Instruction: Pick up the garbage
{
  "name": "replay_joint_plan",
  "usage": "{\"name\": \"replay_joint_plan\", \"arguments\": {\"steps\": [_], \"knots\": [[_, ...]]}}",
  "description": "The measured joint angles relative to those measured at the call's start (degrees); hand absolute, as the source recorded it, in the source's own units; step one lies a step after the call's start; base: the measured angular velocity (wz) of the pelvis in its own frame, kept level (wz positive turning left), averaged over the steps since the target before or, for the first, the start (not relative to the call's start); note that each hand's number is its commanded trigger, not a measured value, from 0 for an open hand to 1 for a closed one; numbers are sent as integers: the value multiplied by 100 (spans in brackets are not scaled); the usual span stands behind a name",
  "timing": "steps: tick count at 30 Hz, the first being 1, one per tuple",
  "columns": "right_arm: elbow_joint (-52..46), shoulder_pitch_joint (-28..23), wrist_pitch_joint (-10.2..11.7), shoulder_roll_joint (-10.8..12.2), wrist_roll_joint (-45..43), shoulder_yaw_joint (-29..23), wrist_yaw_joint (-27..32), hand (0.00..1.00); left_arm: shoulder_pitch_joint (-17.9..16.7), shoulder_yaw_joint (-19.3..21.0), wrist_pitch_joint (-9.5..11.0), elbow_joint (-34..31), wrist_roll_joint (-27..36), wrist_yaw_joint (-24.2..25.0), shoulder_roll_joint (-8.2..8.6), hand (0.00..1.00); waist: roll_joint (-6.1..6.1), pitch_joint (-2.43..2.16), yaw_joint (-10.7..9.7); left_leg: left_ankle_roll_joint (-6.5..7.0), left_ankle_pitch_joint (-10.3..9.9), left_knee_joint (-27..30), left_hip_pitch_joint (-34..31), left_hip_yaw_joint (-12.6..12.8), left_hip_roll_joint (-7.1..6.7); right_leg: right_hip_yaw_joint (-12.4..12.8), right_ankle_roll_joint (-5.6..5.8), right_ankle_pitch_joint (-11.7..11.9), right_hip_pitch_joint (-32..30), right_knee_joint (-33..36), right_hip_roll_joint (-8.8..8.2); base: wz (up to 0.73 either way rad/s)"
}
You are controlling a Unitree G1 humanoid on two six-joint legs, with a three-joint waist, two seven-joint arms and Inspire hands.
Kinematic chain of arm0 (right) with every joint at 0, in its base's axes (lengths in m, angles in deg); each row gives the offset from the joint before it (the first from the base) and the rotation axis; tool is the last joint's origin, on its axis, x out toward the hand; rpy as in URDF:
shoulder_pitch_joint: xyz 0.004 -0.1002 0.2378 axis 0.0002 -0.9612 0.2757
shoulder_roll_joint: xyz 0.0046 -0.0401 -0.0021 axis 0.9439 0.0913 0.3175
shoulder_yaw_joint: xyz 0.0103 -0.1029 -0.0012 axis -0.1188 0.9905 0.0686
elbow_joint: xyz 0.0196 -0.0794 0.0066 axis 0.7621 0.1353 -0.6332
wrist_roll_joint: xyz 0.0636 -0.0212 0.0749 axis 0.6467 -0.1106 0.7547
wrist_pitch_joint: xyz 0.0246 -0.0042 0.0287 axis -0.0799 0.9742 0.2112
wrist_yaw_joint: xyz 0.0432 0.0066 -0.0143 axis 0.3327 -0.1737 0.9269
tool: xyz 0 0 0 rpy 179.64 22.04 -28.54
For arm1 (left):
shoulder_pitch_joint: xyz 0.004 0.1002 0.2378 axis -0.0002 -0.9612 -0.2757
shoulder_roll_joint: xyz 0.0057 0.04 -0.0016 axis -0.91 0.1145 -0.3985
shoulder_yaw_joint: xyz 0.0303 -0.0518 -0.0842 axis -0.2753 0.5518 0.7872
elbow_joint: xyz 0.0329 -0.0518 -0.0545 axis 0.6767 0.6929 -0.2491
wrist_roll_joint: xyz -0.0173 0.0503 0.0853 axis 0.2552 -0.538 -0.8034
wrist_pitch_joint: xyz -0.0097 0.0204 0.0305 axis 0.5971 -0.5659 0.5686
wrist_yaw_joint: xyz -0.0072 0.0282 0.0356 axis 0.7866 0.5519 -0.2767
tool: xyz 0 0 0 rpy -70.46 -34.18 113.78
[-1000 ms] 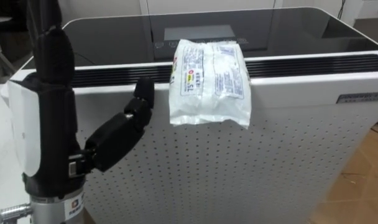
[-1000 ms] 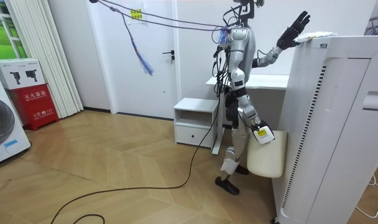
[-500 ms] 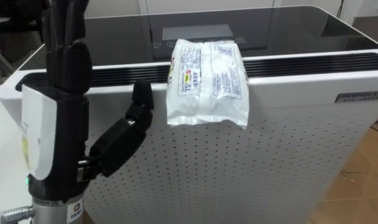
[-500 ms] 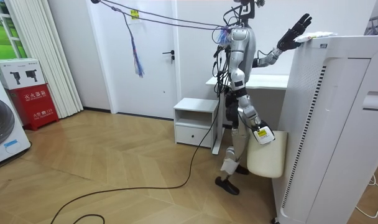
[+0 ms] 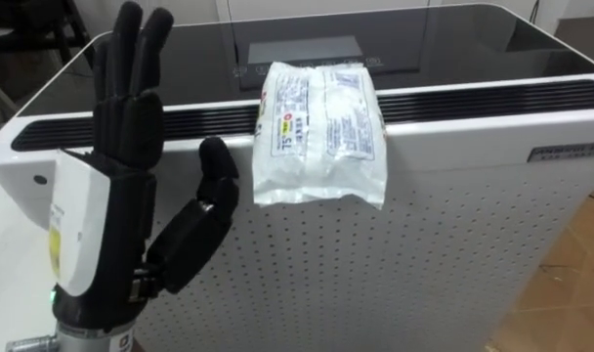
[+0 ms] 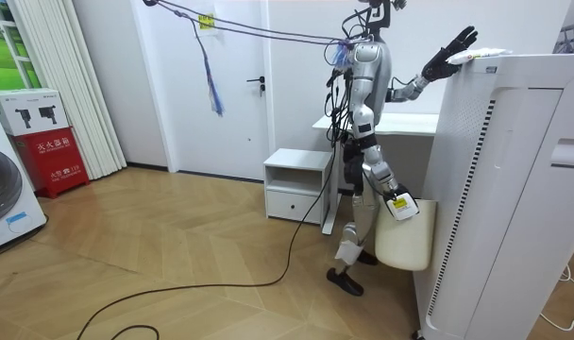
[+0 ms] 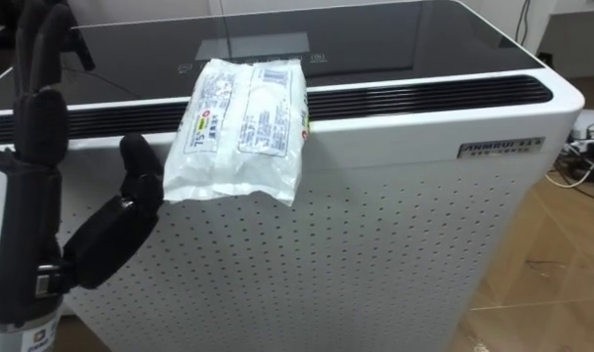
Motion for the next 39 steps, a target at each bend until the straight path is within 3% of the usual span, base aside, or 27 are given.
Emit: {"name": "replay_joint_plan", "arguments": {"steps": [6, 12, 17, 39], "knots": [[-2, 27, 4, -100, -68, 1, -27, 100, -62, -102, -18, 8, 1, -10, -4, 0, 127, -6, -39, 0, 0, -15, -5, 3, -2, -5, 9, -4, 5, -11, -1, 0], [0, 60, 4, -119, -231, 1, -52, 100, -105, -154, -33, 8, 0, -2, -29, 0, 149, -10, -141, 2, 6, -11, 1, 3, -4, 7, 8, -4, 6, -6, -1, 0], [0, 72, 4, -119, -262, 3, -52, 100, -88, -318, -29, 4, -4, -15, -160, 0, 177, -5, -156, 13, 13, -47, 51, 91, 1, 126, 26, -15, -12, 16, 2, -9], [0, 144, -1, -125, -260, 12, -103, 100, 48, -362, 1, -9, -3, 62, -164, 0, 97, 19, -163, 48, 49, -61, 3, 146, -24, 153, 41, -20, -118, 94, -45, -1]]}}
